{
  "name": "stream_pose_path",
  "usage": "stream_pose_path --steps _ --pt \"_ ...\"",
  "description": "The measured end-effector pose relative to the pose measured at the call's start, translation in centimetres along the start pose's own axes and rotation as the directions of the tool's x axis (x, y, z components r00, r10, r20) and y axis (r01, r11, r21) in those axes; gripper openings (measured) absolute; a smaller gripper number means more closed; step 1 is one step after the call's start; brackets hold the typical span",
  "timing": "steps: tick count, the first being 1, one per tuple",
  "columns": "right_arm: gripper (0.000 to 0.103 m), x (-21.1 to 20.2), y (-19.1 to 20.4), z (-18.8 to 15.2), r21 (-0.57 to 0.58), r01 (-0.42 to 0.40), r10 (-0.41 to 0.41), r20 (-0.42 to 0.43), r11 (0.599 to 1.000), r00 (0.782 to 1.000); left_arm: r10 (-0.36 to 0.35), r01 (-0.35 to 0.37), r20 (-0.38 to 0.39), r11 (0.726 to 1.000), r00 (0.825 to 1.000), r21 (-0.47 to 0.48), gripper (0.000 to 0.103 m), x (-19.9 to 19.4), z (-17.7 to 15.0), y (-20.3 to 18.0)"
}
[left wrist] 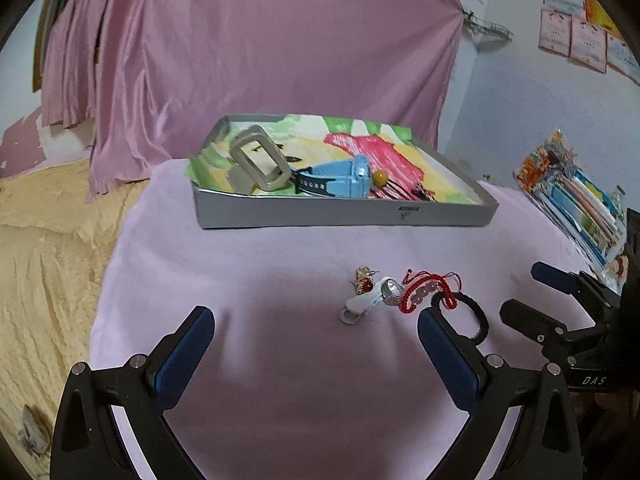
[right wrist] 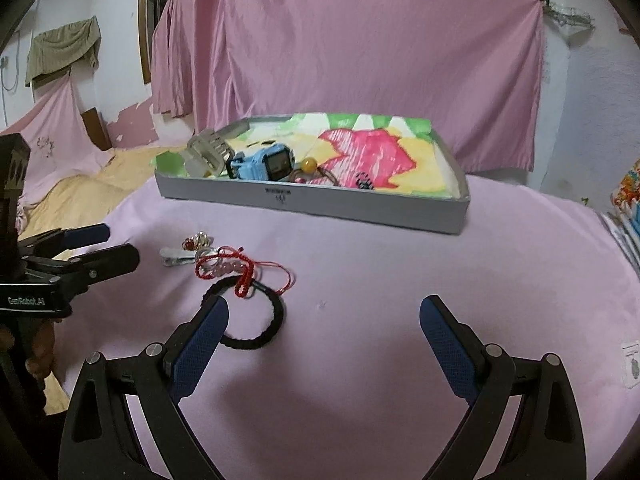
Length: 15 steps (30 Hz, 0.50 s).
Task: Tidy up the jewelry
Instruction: 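Grasp the white keychain piece with the left tool while the right tool grasps the black hair tie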
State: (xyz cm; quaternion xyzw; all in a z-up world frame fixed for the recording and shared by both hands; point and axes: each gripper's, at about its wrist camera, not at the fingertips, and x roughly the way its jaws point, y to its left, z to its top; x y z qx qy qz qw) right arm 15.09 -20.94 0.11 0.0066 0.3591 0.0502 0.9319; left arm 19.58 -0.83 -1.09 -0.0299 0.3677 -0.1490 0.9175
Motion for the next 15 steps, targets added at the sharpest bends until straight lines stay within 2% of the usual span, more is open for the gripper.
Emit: stream_pose_path --steps 2,4,6,8,10,12,15 --pt "0.091 0.4 0.0 0.0 0.002 -0.011 0.011 -0.016 1.0 1.0 -0.007 0.007 -0.016 1.0 1.0 0.021 0.096 0.5 0.2 -0.2" --pt "0.076 0.7 0.1 0.1 0.0 -0.022 0.022 -0.028 1.0 0.999 -0.008 0.01 -0.038 0.999 0.999 0.048 0.088 1.0 0.4 -0.5" --pt "0.067 1.0 0.2 0.1 0.0 -0.026 0.026 -0.034 1.0 0.999 -0.012 0.015 -0.05 0.998 0.999 0.067 0.08 1.3 0.5 -0.6" --pt "0.066 1.1 0.1 0.1 0.008 -0.029 0.029 -0.035 1.0 0.999 -0.031 0.036 -0.069 0.996 0.997 0.082 0.072 1.7 0.7 -0.7" --pt "0.057 1.4 0.1 0.1 0.015 -0.034 0.035 -0.04 0.999 0.999 -0.053 0.062 -0.089 0.993 0.995 0.097 0.061 2.2 0.9 -0.9" --pt "0.054 1.6 0.2 0.1 0.011 -0.038 0.038 -0.047 0.999 0.998 -0.062 0.076 -0.116 0.99 0.991 0.118 0.054 2.8 1.1 -1.1" --pt "0.051 1.8 0.4 0.2 0.008 -0.044 0.044 -0.051 0.999 0.998 -0.087 0.106 -0.131 0.983 0.988 0.147 0.049 3.1 1.4 -1.6"
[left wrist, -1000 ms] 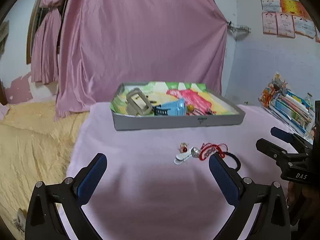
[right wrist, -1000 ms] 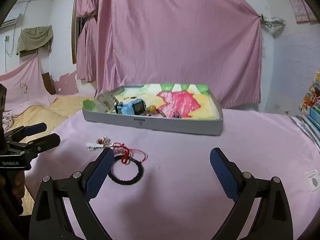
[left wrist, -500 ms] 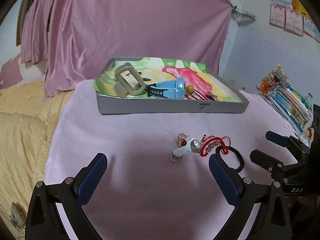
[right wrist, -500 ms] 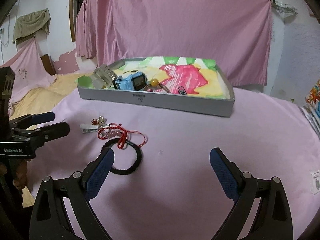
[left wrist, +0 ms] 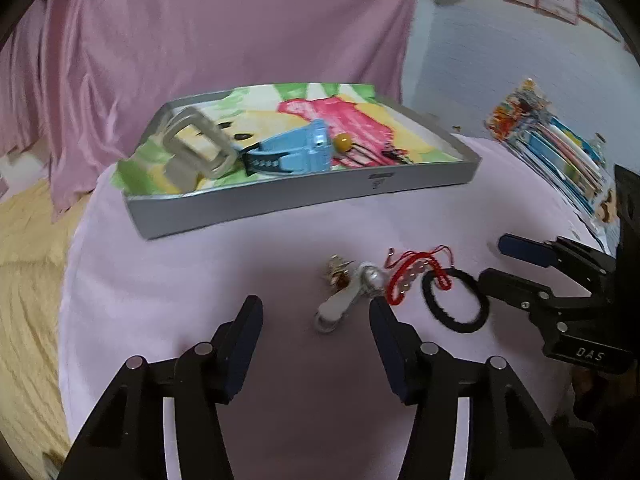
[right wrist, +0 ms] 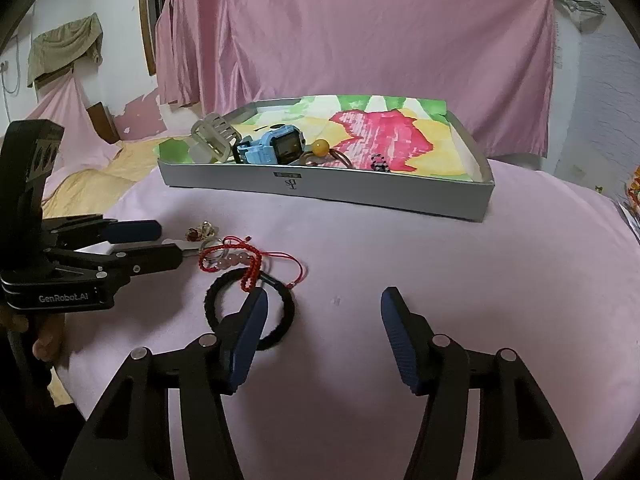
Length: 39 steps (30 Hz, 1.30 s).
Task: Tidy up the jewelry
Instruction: 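Grasp the white keychain piece with the left tool while the right tool grasps the black hair tie, then lift the white keychain piece and black hair tie off the table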
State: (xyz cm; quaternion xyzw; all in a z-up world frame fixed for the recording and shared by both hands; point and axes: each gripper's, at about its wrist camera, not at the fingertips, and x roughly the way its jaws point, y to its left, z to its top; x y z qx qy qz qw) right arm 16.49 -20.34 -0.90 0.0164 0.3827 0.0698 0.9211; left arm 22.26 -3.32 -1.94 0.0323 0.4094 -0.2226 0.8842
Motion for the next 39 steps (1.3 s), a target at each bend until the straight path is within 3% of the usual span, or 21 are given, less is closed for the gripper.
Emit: stream_pose_path --steps 2,7,15,18,22,31,39 --pt "0.049 0.3 0.2 0.1 -0.006 -0.009 0.008 -0.011 1.0 1.0 -0.009 0.009 -0.009 1.0 1.0 0.015 0.046 0.2 0.1 -0.3" --pt "0.033 1.0 0.9 0.4 -0.029 -0.027 0.026 -0.04 0.999 0.999 -0.027 0.028 -0.011 0.999 1.0 0.03 0.034 0.4 0.1 -0.9" --pt "0.028 1.5 1.6 0.6 -0.054 -0.042 0.039 -0.068 0.998 0.997 -0.025 0.026 -0.021 0.998 0.999 0.053 0.014 0.4 0.0 -1.4" --pt "0.014 1.6 1.9 0.7 -0.071 -0.032 0.028 -0.069 0.997 0.997 -0.019 0.021 -0.021 0.998 1.0 0.052 0.014 0.4 0.0 -1.6" --pt "0.006 1.4 1.9 0.5 -0.079 -0.041 0.035 -0.069 0.996 0.997 -0.017 0.018 -0.019 0.999 1.0 0.045 0.013 0.3 -0.1 -1.8" --pt "0.005 0.2 0.6 -0.6 -0.037 -0.052 0.049 -0.067 0.998 0.997 -0.052 0.052 -0.009 0.998 0.999 0.019 0.012 -0.5 -1.4 -3.2" --pt "0.005 -1.6 -1.4 -1.3 0.003 0.003 -0.003 -0.031 1.0 1.0 -0.073 0.073 0.002 0.997 0.997 0.005 0.012 -1.5 -2.5 -4.5"
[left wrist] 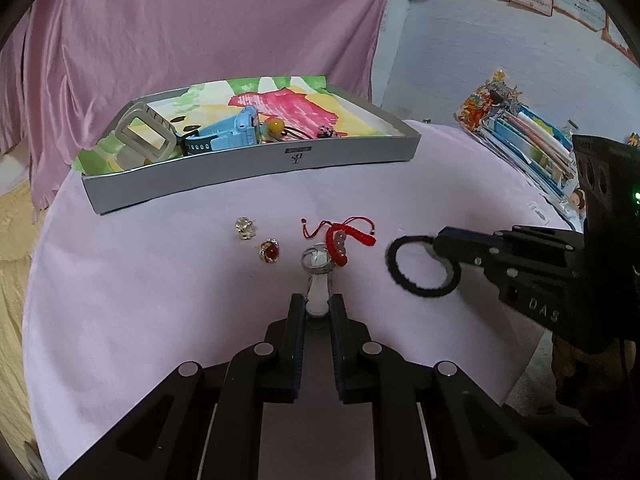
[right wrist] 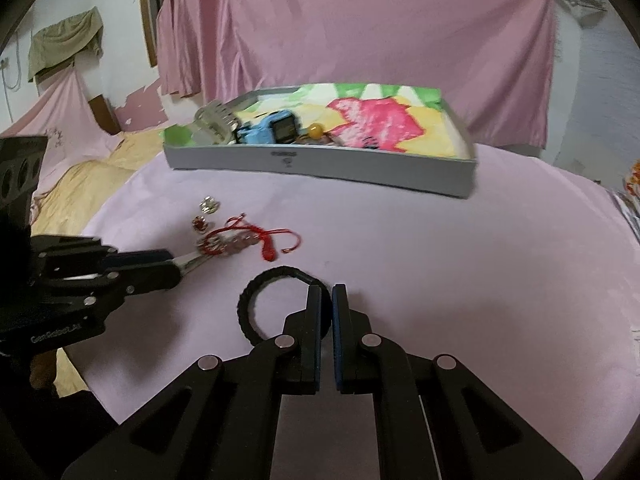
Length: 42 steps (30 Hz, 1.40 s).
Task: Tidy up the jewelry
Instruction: 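Lift the white keychain piece and black hair tie off the table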
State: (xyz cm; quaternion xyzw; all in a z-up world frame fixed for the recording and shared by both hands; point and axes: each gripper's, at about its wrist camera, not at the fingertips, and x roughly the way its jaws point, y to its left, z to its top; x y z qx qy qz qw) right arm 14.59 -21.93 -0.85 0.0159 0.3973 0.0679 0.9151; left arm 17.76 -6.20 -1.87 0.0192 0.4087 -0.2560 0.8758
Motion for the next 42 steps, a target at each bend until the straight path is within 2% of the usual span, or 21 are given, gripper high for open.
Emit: stream_pose_path --steps 7,16,21,30,42 --pt "0.005 -0.8 -1.7 0.6 0.041 0.014 -0.015 0.047 0.999 0.999 0.038 -0.038 0.005 0.999 0.999 0.001 0.012 -1.3 -0.1 -0.5" --pt "0.005 -0.6 -1.5 1.2 0.036 -0.026 0.023 0.076 0.999 0.997 0.083 -0.082 0.019 0.996 0.996 -0.014 0.012 -2.9 -0.1 -0.3" --pt "0.005 -0.7 -1.2 2.0 0.017 -0.037 0.035 0.097 0.999 0.995 0.102 -0.103 0.024 0.994 0.994 0.025 0.012 -3.5 0.6 -0.6" --pt "0.005 -0.3 -0.8 2.1 0.01 -0.062 0.061 0.095 0.998 0.994 0.1 -0.097 -0.063 0.994 0.993 0.046 0.012 -2.9 -0.1 -0.3" --pt "0.005 -0.7 0.7 1.1 -0.006 -0.092 0.092 0.089 0.996 0.992 0.087 -0.086 -0.055 0.996 0.995 0.021 0.012 -4.1 -2.2 -0.6"
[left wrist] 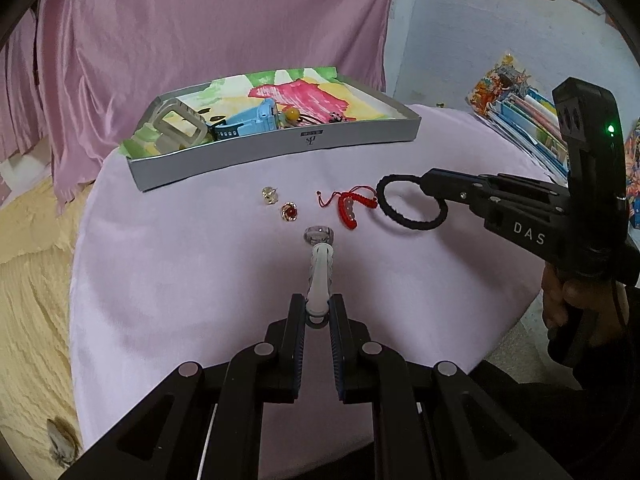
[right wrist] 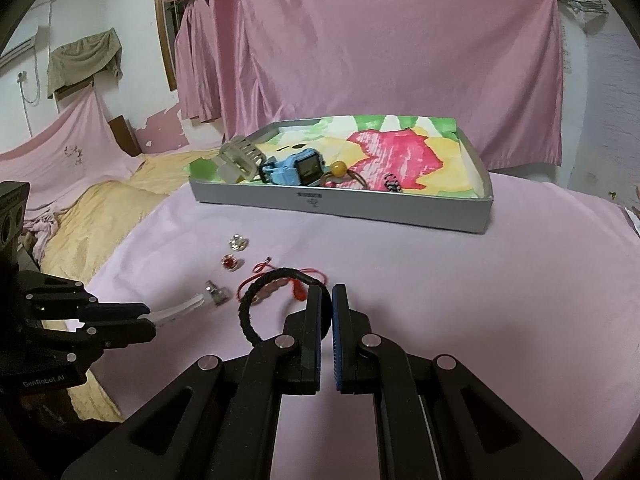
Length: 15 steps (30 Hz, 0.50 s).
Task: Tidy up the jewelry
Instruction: 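Lift the white keychain piece and black hair tie off the table, then carry the keychain piece and hair tie into the tray and open both tools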
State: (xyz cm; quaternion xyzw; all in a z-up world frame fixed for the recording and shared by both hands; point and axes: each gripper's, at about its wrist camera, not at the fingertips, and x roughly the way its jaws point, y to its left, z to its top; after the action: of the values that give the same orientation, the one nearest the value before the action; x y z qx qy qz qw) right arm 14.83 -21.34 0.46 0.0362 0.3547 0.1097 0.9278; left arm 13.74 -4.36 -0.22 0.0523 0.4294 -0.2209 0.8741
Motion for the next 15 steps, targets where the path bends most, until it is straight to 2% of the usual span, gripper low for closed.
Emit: stream_pose_path --steps 7,15 --pt "0.005 -0.6 0.2 -0.1 -0.002 -0.004 0.004 0.016 1.0 1.0 0.028 -0.027 0.052 0.999 0.998 -0.026 0.012 -1.3 0.1 0.5" --pt "0.005 -0.6 -0.3 1.5 -0.011 0.01 -0.009 0.054 1.0 0.999 0.09 -0.08 0.157 0.994 0.984 -0.068 0.011 -1.6 3.1 1.8"
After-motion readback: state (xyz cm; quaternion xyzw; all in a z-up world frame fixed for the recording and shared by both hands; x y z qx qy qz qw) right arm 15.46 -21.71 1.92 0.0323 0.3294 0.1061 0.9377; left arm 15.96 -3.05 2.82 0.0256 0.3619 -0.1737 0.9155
